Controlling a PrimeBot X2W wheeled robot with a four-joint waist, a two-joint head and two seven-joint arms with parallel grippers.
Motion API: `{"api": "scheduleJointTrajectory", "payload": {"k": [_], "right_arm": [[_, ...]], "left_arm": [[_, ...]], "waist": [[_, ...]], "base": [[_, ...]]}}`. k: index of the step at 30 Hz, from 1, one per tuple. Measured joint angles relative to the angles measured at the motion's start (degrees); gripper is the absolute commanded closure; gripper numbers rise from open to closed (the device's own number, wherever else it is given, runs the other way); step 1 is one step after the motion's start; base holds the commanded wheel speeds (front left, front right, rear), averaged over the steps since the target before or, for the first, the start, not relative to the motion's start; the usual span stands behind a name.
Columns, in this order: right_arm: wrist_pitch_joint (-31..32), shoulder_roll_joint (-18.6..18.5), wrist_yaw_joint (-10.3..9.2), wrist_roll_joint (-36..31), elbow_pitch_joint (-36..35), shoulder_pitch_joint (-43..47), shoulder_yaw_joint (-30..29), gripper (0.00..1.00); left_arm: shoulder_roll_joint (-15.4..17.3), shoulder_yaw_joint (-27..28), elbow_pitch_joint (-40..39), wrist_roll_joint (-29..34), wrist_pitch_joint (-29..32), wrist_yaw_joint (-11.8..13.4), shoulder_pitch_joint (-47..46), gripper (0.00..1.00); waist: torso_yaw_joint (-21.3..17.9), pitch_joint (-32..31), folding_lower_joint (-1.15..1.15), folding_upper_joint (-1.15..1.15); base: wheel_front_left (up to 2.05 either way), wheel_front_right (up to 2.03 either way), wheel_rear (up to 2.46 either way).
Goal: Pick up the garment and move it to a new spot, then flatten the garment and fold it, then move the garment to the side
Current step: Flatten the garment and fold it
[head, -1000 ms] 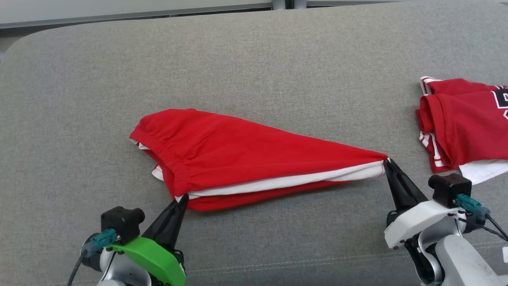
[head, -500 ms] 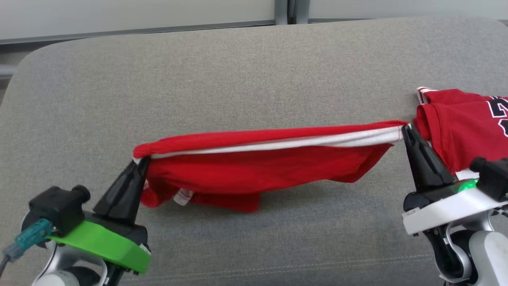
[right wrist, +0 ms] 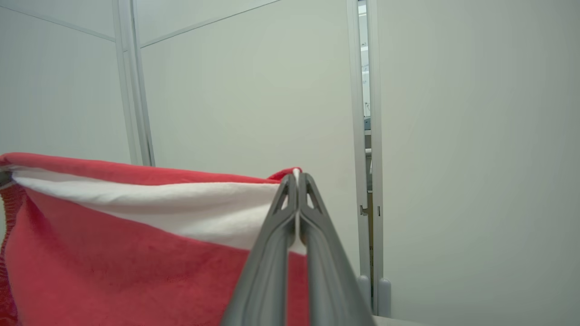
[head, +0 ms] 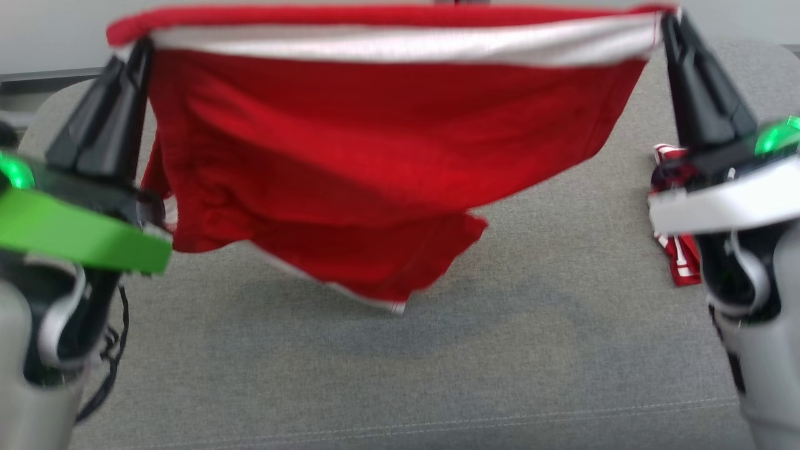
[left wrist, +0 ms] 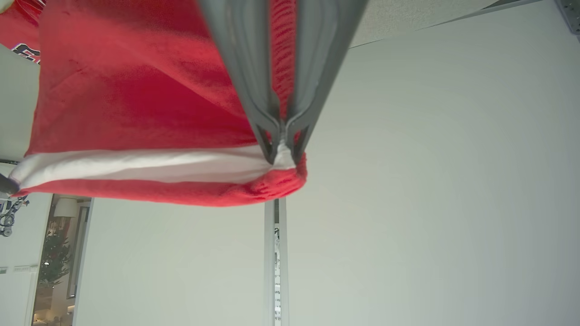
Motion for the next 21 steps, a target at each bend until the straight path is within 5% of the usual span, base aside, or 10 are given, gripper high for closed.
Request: {"api": "scheduleJointTrajectory", "payload": {"k": [6,10,21], "right_arm": [[-0.9,-1.5,0.00,-0.1,10.7,-16.6,0.8,1.00],[-4.5,-1.4,0.00,-0.1,26.1,-31.9,3.6,1.00],[-16.0,3.8,0.03,-6.1,56.5,-60.2,5.7,1.00]], "left_arm": [[-2.0,-1.4,13.6,-4.5,4.1,-4.0,-15.4,1.00],[-4.6,-3.1,28.6,-5.7,2.9,-6.9,-28.4,1.00],[-8.2,-7.1,56.4,-3.2,-12.3,-8.8,-49.5,1.00]], "waist": [[-0.6,1.7,0.00,0.00],[-1.2,3.9,0.00,0.00],[-2.9,10.3,0.00,0.00]], "base": [[0.00,0.00,0.00],[0.00,0.00,0.00],[0.00,0.00,0.00]]}}
